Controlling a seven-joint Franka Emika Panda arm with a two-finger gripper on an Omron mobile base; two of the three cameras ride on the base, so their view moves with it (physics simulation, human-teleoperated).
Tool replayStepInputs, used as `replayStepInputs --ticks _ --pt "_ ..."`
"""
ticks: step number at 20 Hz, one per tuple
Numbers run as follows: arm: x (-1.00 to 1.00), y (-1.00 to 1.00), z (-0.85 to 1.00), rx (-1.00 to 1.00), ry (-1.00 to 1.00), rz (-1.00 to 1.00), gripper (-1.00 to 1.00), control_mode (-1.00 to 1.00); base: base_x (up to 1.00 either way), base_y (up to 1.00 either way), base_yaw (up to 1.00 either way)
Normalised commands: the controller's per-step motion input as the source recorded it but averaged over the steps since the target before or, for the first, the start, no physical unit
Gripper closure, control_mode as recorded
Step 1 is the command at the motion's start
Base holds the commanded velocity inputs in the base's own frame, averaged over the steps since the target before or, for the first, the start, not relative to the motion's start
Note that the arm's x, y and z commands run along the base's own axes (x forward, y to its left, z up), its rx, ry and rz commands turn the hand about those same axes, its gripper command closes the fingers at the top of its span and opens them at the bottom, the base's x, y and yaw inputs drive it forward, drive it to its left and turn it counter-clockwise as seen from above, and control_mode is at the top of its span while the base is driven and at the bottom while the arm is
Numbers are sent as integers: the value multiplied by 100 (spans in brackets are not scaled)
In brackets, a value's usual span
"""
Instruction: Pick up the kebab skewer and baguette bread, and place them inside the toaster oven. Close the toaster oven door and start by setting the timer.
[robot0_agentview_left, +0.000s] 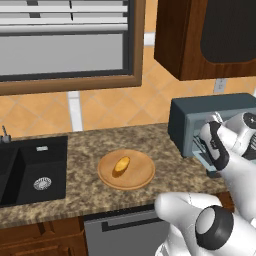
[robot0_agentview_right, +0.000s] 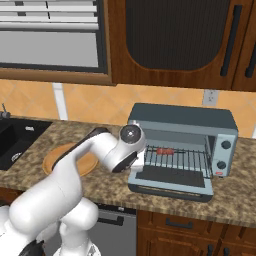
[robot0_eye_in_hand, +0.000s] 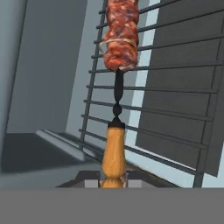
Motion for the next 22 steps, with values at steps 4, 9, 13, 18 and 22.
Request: replayStepInputs --ticks 4,9,13,18,22 --pt "24 -7 -13 0 0 0 100 -100 0 0 0" --pt "13 -11 -11 0 0 0 100 -100 0 0 0" --pt "10 -16 -3 1 0 0 100 -100 0 0 0" --pt "3 -5 -2 0 0 0 -100 -100 0 0 0" --pt "3 -2 -7 0 0 0 -100 -100 0 0 0"
